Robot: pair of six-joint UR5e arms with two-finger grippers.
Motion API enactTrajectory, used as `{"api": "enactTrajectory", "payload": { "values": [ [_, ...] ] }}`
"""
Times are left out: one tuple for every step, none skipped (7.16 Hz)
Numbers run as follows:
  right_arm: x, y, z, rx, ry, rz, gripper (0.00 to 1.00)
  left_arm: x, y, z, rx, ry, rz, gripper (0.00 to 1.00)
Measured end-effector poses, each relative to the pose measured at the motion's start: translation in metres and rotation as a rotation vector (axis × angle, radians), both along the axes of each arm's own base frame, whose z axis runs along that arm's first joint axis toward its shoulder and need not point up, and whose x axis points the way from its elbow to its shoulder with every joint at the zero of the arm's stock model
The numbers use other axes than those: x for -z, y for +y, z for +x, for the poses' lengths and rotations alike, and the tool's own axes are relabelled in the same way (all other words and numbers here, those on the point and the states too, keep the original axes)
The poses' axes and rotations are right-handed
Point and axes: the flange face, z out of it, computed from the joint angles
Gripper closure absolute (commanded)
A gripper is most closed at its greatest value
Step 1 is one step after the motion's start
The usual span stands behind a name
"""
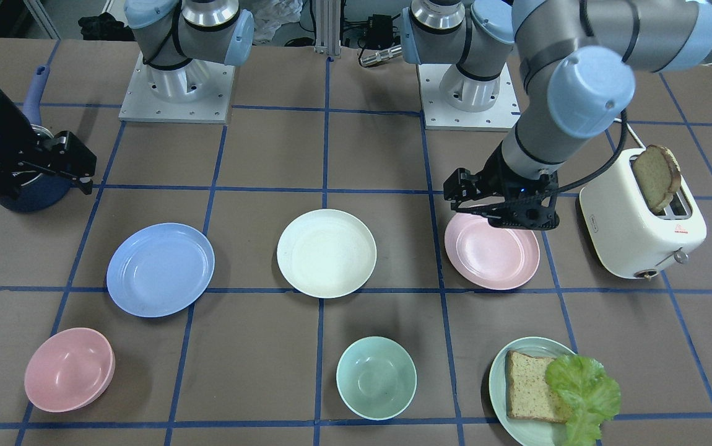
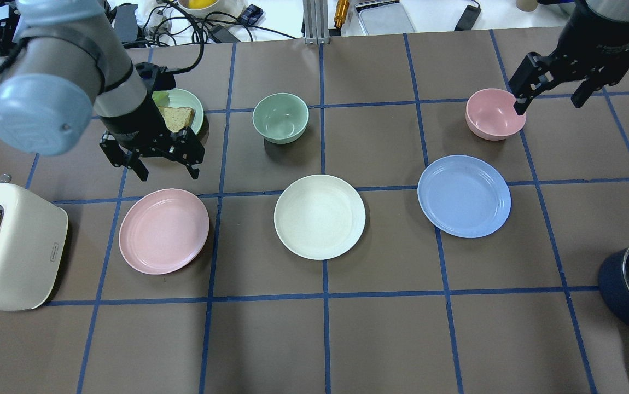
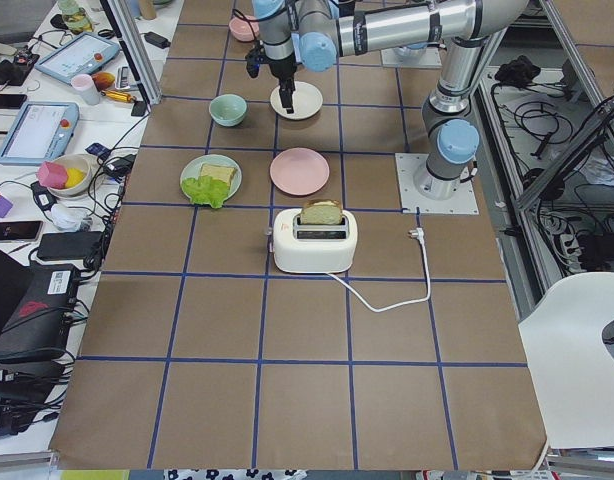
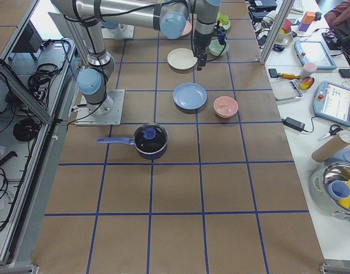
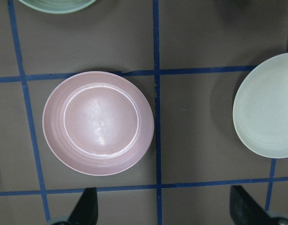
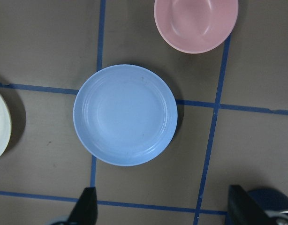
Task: Stack three plates with pink and blue
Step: 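Lower the left gripper to the rim of the pink plate, then lift the pink plate with left gripper while right gripper reaches blue plate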
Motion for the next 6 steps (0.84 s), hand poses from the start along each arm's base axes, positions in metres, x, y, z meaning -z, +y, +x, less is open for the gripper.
{"api": "enactTrajectory", "payload": {
  "values": [
    [0.018, 0.001, -0.017, -0.005, 0.003, -0.012, 0.03, 0.044, 0.007, 0.0, 0.004, -0.004, -0.025, 0.0],
    [0.038, 0.004, -0.032, -0.004, 0.006, -0.025, 0.03, 0.082, 0.018, 0.0, 0.005, -0.006, -0.056, 0.0],
    [0.058, 0.008, -0.046, -0.005, 0.005, -0.032, 0.03, 0.11, 0.028, -0.001, 0.002, -0.008, -0.082, 0.0],
    [0.082, 0.014, -0.058, -0.002, 0.001, -0.039, 0.03, 0.131, 0.036, -0.001, -0.003, -0.008, -0.111, 0.23],
    [0.106, 0.021, -0.066, 0.001, 0.003, -0.058, 0.04, 0.147, 0.041, -0.002, -0.003, -0.007, -0.132, 0.69],
    [0.127, 0.028, -0.069, -0.003, 0.009, -0.082, 0.04, 0.156, 0.043, -0.003, 0.001, -0.006, -0.14, 1.0]
  ]
}}
